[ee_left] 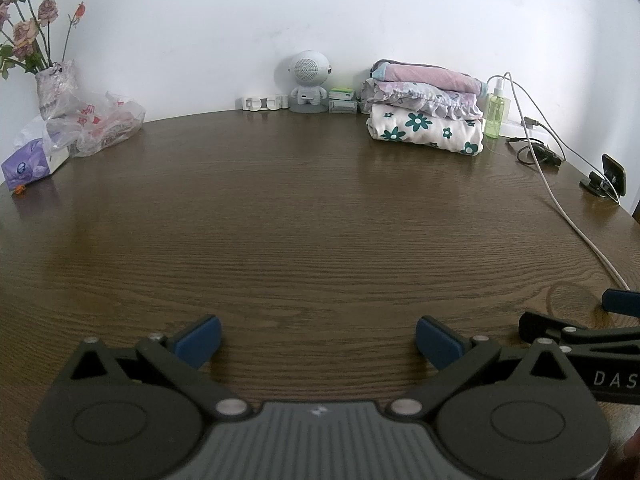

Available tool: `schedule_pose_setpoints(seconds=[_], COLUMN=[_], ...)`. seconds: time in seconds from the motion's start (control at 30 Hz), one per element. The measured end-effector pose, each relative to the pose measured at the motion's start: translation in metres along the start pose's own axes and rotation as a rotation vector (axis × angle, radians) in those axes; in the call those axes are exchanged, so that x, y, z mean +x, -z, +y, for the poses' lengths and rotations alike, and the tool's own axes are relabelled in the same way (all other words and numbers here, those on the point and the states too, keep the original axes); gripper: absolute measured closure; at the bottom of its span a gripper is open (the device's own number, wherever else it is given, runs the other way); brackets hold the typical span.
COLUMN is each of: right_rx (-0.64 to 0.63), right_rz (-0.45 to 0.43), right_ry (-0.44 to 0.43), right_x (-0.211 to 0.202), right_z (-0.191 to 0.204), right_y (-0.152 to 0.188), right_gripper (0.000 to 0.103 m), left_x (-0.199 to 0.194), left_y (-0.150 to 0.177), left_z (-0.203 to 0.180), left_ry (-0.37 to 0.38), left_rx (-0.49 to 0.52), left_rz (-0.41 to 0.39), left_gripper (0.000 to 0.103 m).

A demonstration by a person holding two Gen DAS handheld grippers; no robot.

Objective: Fold clothes

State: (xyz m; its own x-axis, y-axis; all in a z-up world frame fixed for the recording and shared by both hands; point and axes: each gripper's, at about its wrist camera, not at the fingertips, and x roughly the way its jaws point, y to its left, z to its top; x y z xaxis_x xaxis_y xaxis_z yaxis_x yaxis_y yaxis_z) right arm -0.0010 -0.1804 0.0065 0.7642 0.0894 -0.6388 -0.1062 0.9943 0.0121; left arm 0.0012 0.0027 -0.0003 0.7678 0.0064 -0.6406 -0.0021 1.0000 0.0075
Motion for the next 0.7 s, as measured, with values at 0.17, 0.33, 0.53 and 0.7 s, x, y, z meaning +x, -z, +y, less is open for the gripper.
schedule_pose_setpoints(seconds=[0.17, 0.33, 0.53, 0.7], right_rx=[0.0, 0.0, 0.0, 0.0], right_rz=[0.0, 0.0, 0.0, 0.0], right_ry=[0.0, 0.0, 0.0, 0.0], right_x=[-0.0001, 0.0004, 0.0007, 0.0007], right_z=[0.0001, -0.0002, 0.0007, 0.001], right_y=[0.0, -0.0004, -0.0005, -0.0006], right_gripper=[0.001, 0.0, 0.0, 0.0], left_x=[-0.0002, -0.0003, -0.0003, -0.0004], left_y=[-0.0001, 0.0, -0.0002, -0.0001], left_z=[0.0001, 0.0, -0.0001, -0.0001], left_ry=[0.0, 0.0, 0.0, 0.0], left_rx=[0.0, 0.0, 0.0, 0.0], left_rz=[0.0, 0.0, 0.0, 0.0], left_gripper=[0.0, 0.0, 0.0, 0.0])
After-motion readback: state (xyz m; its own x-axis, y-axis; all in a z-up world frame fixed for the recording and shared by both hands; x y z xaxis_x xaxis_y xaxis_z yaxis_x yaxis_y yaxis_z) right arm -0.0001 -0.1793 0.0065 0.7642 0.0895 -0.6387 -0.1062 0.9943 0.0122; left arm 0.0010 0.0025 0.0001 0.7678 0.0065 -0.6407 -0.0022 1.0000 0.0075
